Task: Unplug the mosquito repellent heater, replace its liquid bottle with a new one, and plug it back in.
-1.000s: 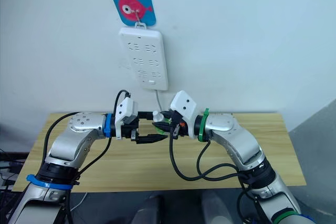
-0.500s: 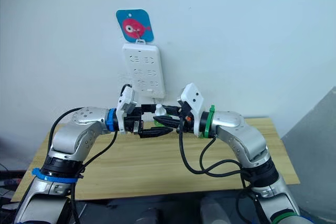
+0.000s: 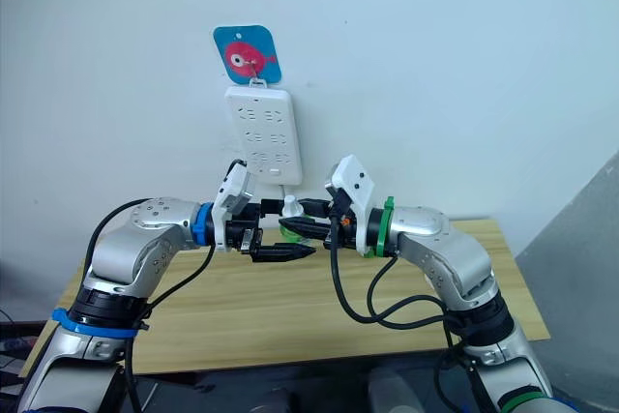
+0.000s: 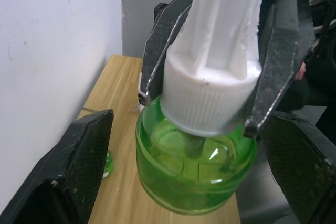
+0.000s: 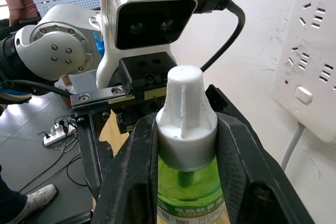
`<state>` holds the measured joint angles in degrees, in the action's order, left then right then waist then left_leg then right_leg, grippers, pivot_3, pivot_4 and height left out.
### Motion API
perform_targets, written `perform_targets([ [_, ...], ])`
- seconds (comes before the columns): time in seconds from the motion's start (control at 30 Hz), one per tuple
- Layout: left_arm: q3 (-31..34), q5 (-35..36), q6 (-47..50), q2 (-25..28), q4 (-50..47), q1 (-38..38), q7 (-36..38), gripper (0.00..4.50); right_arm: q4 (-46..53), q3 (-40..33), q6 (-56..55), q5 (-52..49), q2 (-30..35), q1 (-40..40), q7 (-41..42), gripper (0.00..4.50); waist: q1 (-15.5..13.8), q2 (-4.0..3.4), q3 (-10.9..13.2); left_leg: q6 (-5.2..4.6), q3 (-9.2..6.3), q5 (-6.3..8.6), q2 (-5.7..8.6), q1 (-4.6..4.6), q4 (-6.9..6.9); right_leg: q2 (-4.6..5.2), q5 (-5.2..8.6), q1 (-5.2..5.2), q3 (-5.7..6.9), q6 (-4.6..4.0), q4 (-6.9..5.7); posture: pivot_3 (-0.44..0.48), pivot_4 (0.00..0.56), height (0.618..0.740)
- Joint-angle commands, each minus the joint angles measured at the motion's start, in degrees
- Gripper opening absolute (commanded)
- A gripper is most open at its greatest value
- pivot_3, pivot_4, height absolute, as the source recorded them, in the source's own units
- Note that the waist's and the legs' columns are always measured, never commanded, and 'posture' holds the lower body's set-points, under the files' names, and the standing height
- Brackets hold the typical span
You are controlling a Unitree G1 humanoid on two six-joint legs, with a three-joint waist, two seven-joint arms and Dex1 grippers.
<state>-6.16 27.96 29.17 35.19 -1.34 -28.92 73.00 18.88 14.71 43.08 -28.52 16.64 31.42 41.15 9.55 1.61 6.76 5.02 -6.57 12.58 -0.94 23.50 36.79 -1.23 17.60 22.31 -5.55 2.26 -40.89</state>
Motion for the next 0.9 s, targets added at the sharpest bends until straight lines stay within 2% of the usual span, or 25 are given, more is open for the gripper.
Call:
perform_targets([
  [0.03, 0.5, 0.4, -0.9, -0.5, 0.0, -1.0, 0.0, 3.62, 2.7, -0.9, -0.6, -1.4, -0.3, 0.6, 0.3, 1.14, 0.0, 0.01, 0.0, 0.00, 0.00, 0.00, 0.00, 0.00, 0.00, 0.00, 0.00, 0.00, 0.00, 0.00, 0.00, -0.102, 0.011, 0.733],
  [0.17, 0.8, 0.3, -0.8, -0.5, 0.6, -1.1, 0.0, 2.35, 2.8, -1.0, -0.6, -1.6, -0.4, 0.5, 0.3, 1.14, 0.0, 0.01, -0.1, 0.00, -0.01, 0.00, 0.00, -0.01, 0.00, 0.00, 0.00, 0.00, 0.00, 0.00, -0.01, -0.103, 0.010, 0.733],
  [0.43, 1.1, 0.2, -1.4, -0.9, 0.7, -0.8, -1.1, 2.30, 2.9, -0.4, -2.2, -1.1, 0.3, 0.0, 1.4, 1.14, 0.0, -0.02, -0.3, 0.00, -0.01, 0.00, 0.01, -0.01, 0.00, 0.01, 0.00, -0.01, 0.00, 0.00, -0.01, -0.098, 0.008, 0.733],
  [0.6, 1.2, -1.1, -3.0, -1.1, 1.3, -0.4, -2.7, 2.30, 3.0, -0.1, -3.8, 1.0, 1.0, -0.4, 0.3, 2.84, 0.0, -0.04, -0.6, 0.00, -0.01, 0.00, 0.01, -0.02, 0.01, 0.01, 0.00, -0.02, 0.00, 0.00, -0.01, -0.097, 0.008, 0.733],
  [0.9, 1.2, -3.1, -6.8, -2.1, 3.2, -0.3, -5.2, 2.30, 6.2, -0.4, -3.7, 2.5, -4.3, -3.2, -9.0, 2.87, 0.0, -0.09, -1.2, 0.00, -0.02, 0.00, 0.01, -0.04, 0.00, 0.01, 0.00, -0.04, -0.01, 0.00, -0.01, -0.105, 0.008, 0.733],
])
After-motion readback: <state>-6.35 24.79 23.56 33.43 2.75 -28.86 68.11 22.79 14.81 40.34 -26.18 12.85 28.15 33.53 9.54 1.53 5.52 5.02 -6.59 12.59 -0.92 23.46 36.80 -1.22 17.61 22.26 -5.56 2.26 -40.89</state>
